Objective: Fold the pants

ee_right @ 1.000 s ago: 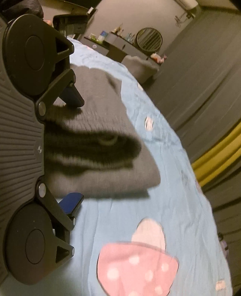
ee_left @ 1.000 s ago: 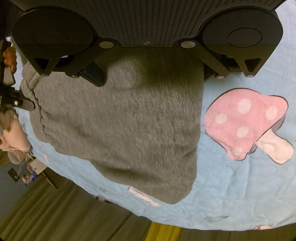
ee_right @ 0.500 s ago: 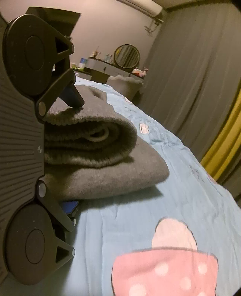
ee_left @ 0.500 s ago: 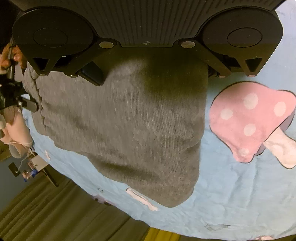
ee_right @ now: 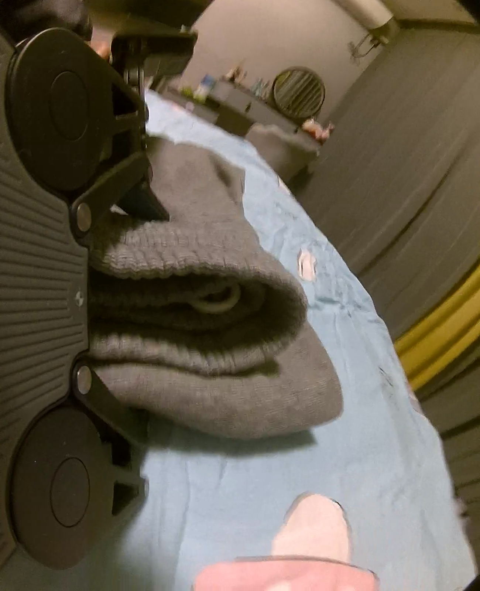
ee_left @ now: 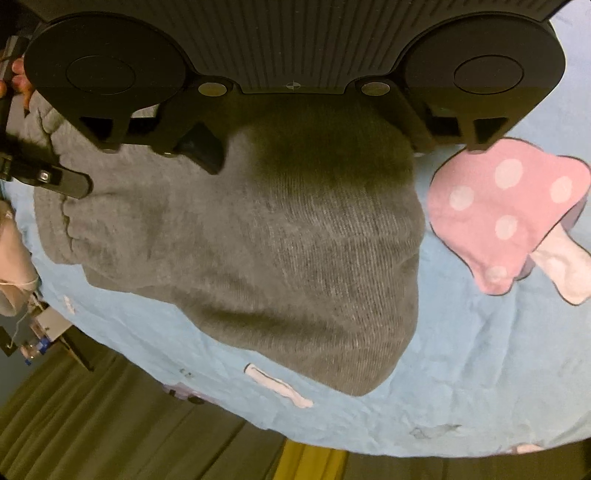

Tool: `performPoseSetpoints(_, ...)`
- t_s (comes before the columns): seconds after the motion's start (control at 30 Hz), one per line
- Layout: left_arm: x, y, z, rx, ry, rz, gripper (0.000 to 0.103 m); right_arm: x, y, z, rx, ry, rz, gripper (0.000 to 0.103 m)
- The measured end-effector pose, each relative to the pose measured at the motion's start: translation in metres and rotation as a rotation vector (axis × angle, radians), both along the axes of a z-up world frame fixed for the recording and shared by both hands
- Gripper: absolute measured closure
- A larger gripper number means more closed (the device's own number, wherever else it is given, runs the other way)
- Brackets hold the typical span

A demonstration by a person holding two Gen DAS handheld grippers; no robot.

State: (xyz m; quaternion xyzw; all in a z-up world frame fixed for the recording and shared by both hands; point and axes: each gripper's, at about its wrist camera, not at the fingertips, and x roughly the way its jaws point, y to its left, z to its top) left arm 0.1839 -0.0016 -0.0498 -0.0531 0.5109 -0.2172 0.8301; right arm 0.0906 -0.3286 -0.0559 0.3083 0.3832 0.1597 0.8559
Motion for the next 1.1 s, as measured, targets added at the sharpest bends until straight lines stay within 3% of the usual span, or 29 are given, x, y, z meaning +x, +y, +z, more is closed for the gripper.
performPoseSetpoints(0.23, -0.013, -0.004, 0.018, 0.035, -0.05, 0.037, 0.058, -0.005, -0.001, 0.01, -0.013, -0.019, -0.009, 0.034)
performPoseSetpoints(0.47, -0.021, -0.021, 0.031, 0.118, -0.091, 0.027, 0.062, -0.016, -0.002, 0.024, -0.019, -0.069, -0.005, 0.038)
performPoseSetpoints(0.67, -0.017, -0.023, 0.023, 0.144, -0.063, 0.038, 0.048, -0.012, -0.007, 0.016, -0.013, -0.018, -0.002, 0.036)
performPoseSetpoints(0.93, -0.006, -0.015, 0.007, 0.143, -0.033, 0.074, 0.013, -0.007, 0.0, 0.009, -0.021, 0.011, 0.007, 0.023)
performPoseSetpoints(1.1, -0.006, -0.014, 0.004, 0.141, -0.044, 0.07, 0.013, -0.005, 0.008, 0.012, -0.046, 0.01, 0.013, 0.021)
